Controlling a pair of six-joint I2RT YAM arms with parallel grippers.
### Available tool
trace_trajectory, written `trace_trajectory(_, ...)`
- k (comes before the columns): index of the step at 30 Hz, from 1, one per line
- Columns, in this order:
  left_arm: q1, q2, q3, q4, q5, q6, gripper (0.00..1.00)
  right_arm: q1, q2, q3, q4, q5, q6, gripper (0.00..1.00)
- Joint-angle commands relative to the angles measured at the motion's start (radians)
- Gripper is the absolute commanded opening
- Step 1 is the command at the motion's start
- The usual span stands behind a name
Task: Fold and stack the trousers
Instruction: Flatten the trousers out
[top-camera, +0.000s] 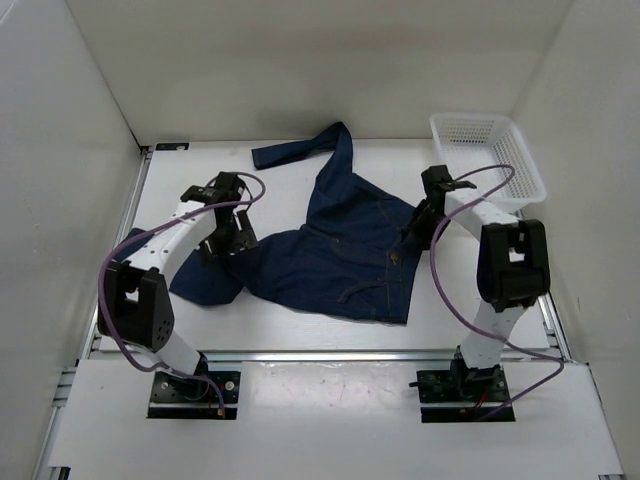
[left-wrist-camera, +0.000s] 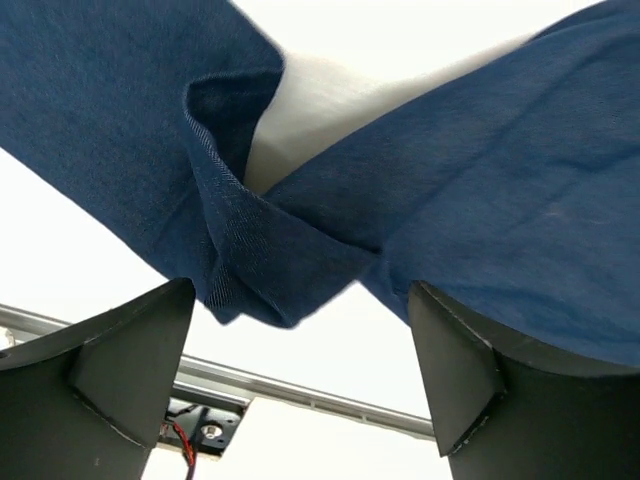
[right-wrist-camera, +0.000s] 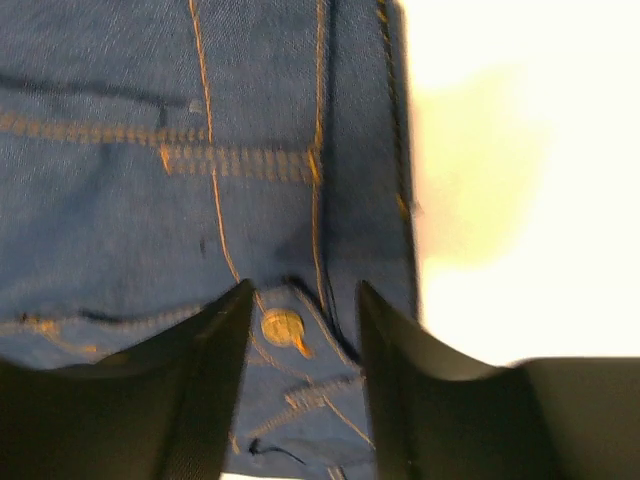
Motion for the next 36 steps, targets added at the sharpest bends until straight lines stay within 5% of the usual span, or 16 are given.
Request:
trace_trajectory(1, -0.005, -0.075, 0.086, -0.012, 0.001, 0.006, 0.98, 0.012, -0.180, -0.051, -0.044, 0.088, -0.048, 0.54)
trace_trajectory(4, 0.014, -0.066, 0.127, -0.032, -0.025, 0.018, 0.75, 0.035, -0.444, -0.229, -0.035, 0.074, -0.039, 0.63)
trace_trajectory(6, 0.024, -0.052, 0.137, -0.032, -0.045, 0.018, 0.70, 0.044, -0.550, -0.324, -0.035, 0.025, -0.024, 0.63)
trace_trajectory(11, 0.083, -0.040, 0.102, -0.022, -0.018, 0.027, 0.79, 0.104, -0.845, -0.582, -0.079, -0.076, 0.024, 0.61)
trace_trajectory(19, 0.109, -0.021, 0.043, 0.017, -0.024, 0.027, 0.83, 0.129, -0.883, -0.657, -0.079, -0.186, 0.072, 0.45)
trace_trajectory(25, 0.142, -0.012, -0.024, 0.057, 0.072, 0.047, 0.99, 0.175, -0.883, -0.772, 0.003, -0.285, 0.292, 0.84)
trace_trajectory(30, 0.133, 0.032, -0.046, 0.100, 0.134, 0.056, 0.99, 0.212, -0.861, -0.841, 0.147, -0.349, 0.418, 0.87)
trace_trajectory(33, 0.112, 0.066, -0.035, 0.109, 0.145, 0.056, 0.83, 0.258, -0.784, -0.814, 0.192, -0.323, 0.464, 0.83)
trace_trajectory(34, 0.112, 0.066, -0.035, 0.109, 0.145, 0.056, 0.62, 0.267, -0.759, -0.796, 0.192, -0.273, 0.464, 0.81)
trace_trajectory(36, 0.101, 0.078, -0.014, 0.118, 0.145, 0.056, 0.38, 0.267, -0.691, -0.759, 0.203, -0.233, 0.474, 0.72)
